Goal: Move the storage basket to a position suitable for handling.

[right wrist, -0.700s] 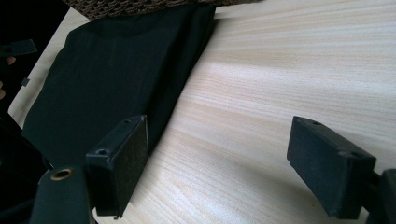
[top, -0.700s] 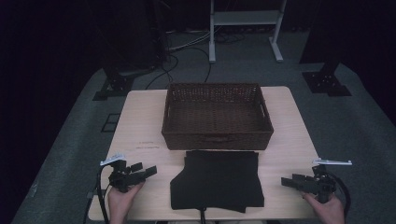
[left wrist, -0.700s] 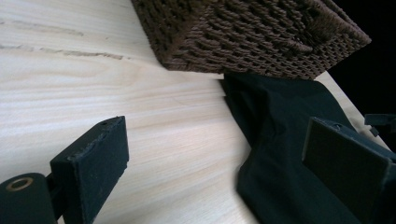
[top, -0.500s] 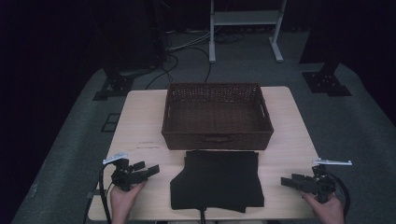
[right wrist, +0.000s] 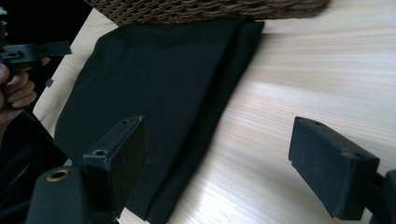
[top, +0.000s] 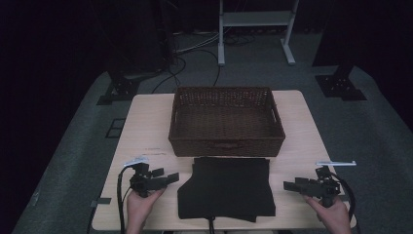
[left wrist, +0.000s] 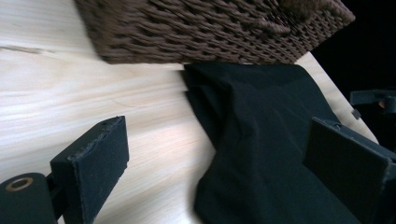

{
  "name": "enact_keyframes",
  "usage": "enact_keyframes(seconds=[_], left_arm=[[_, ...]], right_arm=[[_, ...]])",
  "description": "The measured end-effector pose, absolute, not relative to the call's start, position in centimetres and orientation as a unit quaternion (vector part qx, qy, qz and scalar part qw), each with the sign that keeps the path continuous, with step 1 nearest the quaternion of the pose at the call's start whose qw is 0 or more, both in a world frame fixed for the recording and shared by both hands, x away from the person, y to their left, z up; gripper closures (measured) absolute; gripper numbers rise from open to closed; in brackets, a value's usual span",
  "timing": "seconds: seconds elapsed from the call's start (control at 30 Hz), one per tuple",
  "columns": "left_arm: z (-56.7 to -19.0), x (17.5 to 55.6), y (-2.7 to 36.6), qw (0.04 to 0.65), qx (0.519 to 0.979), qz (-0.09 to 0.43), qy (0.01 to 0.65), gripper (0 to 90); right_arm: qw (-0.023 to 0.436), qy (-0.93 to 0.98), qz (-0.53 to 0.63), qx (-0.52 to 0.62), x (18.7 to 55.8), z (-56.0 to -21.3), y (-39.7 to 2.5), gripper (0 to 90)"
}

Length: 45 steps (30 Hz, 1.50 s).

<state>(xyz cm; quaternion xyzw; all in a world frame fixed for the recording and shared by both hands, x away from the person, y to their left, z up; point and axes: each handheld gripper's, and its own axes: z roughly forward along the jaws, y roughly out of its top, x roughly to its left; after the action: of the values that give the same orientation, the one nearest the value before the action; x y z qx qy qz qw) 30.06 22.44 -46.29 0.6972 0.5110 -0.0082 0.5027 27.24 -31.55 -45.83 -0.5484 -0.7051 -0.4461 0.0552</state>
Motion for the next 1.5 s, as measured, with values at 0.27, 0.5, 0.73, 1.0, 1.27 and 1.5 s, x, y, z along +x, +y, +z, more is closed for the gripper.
enact_keyframes(seconds=[0.27,0.5,0.73,1.0,1.27,1.5], left_arm=[[-46.1,30.5,20.7,0.497,0.709,-0.020,0.500,6.1],[-46.1,30.9,19.4,0.490,0.718,-0.032,0.493,6.2],[-46.3,31.2,18.1,0.481,0.724,-0.044,0.492,6.2],[-46.5,31.5,17.1,0.473,0.731,-0.051,0.489,6.2],[-46.8,31.8,16.3,0.465,0.736,-0.059,0.489,6.2],[-47.3,32.2,15.7,0.456,0.739,-0.064,0.492,6.3]], right_arm=[[0.069,-0.713,-0.443,-0.539,28.0,-45.8,-29.9,18.4],[0.075,-0.718,-0.438,-0.535,28.5,-45.9,-29.0,18.5],[0.083,-0.725,-0.431,-0.531,29.0,-46.1,-28.0,18.6],[0.084,-0.732,-0.424,-0.527,29.5,-46.1,-27.1,18.7],[0.088,-0.736,-0.419,-0.524,30.0,-46.1,-26.4,18.7],[0.092,-0.740,-0.409,-0.526,30.5,-46.6,-25.8,18.7]])
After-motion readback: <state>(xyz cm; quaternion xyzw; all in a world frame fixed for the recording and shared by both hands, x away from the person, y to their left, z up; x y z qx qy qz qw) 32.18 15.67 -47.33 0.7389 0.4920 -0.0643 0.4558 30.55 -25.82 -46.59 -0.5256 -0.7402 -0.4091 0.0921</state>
